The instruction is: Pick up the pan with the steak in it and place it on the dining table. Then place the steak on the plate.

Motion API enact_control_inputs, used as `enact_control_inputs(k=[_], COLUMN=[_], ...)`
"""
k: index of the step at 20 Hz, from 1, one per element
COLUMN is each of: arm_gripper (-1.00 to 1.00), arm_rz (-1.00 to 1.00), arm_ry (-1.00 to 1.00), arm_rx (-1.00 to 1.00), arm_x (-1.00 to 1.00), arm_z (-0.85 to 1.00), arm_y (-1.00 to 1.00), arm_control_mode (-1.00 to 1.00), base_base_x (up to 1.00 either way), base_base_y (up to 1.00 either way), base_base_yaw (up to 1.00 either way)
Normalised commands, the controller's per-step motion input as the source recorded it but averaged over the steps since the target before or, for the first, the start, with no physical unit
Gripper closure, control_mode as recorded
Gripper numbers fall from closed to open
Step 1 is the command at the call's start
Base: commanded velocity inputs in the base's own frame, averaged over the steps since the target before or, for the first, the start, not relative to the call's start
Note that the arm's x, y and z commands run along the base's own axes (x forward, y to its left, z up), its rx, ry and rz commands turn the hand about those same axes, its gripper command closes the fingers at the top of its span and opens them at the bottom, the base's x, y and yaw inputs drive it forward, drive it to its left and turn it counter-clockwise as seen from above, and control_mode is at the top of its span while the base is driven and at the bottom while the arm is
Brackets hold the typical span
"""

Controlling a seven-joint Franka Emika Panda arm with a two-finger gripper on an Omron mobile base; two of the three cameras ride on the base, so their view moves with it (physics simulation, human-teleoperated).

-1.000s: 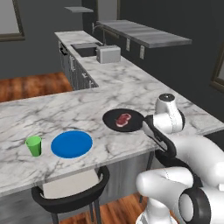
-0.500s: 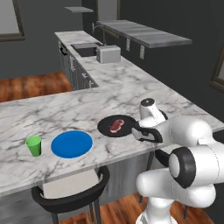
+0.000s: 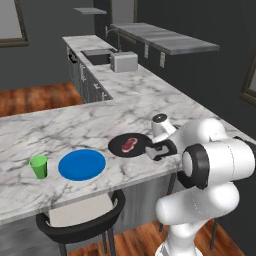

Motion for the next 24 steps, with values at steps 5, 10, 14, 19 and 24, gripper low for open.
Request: enact_control_inputs(k=[5,10,14,19,24], arm_gripper=[1.00,1.00,1.00,1.00,-1.00], arm_rz=[0.01,0.03,0.04,0.08,0.05], arm_ry=[0.00,0.00,0.00,0.00,0.01], arm_rx=[0.01,0.01,0.03,0.01,0.00], arm_x=[0.28,0.31,0.20,-0.06,-0.14], arm_z=[-0.18,-0.39,-0.46,-0.56,-0.28], arm_y=[0.00,0.06,0.10,0.16,0.11], arm_control_mode=[-1.00,-1.00,-1.00,-1.00,-1.00], base_base_x=[0.00,0.00,0.00,0.00,0.00], base_base_y=[0.00,0.00,0.00,0.00,0.00], base_base_yaw=[0.00,0.00,0.00,0.00,0.00])
